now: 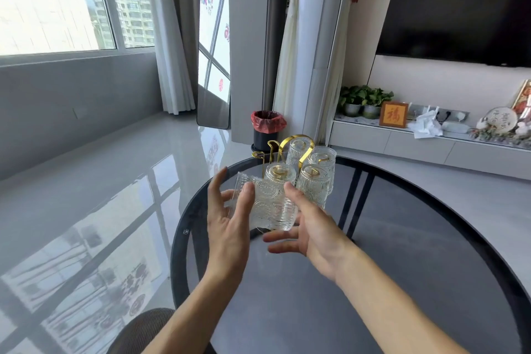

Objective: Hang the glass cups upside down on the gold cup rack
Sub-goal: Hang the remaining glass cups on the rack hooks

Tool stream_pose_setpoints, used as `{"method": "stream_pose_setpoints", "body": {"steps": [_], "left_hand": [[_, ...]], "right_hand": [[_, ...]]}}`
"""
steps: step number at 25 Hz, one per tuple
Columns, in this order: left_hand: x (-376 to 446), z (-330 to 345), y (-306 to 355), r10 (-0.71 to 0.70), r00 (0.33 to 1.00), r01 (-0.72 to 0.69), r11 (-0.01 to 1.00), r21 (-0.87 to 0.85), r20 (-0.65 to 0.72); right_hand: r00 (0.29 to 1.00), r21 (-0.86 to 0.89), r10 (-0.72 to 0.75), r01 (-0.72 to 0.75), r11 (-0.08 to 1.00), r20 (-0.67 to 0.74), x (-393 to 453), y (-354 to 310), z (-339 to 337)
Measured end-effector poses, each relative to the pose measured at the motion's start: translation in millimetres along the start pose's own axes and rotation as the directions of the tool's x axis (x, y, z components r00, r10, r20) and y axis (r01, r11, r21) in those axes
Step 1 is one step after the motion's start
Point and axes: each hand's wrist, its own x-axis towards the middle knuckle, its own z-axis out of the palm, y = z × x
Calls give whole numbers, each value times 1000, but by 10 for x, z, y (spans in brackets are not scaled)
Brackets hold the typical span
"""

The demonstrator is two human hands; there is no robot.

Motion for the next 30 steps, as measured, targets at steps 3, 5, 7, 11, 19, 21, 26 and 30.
{"method": "stream_pose_setpoints", "body": {"steps": [3,5,7,11,19,21,26,30], "left_hand": [[72,-38,41,106,975,-154,957,246,198],[183,-74,8,282,884,-455,705,544,374],[302,-37,22,377,801,-593,396,701,465],[595,29,86,424,828,-509,290,811,368],[1364,-128,61,103,986,-127,974,186,133],[1544,-141,-44,111,979,-148,964,220,170],[1810,61,-337,79,965,-159,934,319,251],[1866,202,-587,45,967,-156,882,444,249]], "right_hand": [[983,-120,-95,77,990,-158,26,-171,-68],[957,-271,-179,114,956,-229,74,-279,-102],[950,-328,-231,154,932,-210,130,-368,-81],[934,-403,-338,267,875,-115,331,-583,-41],[901,-994,-421,72,-80,99,1292,-988,-473],[919,-997,-387,67,-30,73,1400,-942,-531],[897,-997,-436,77,-7,72,1417,-923,-537],[900,-996,-428,87,-8,82,1389,-940,-511]]}}
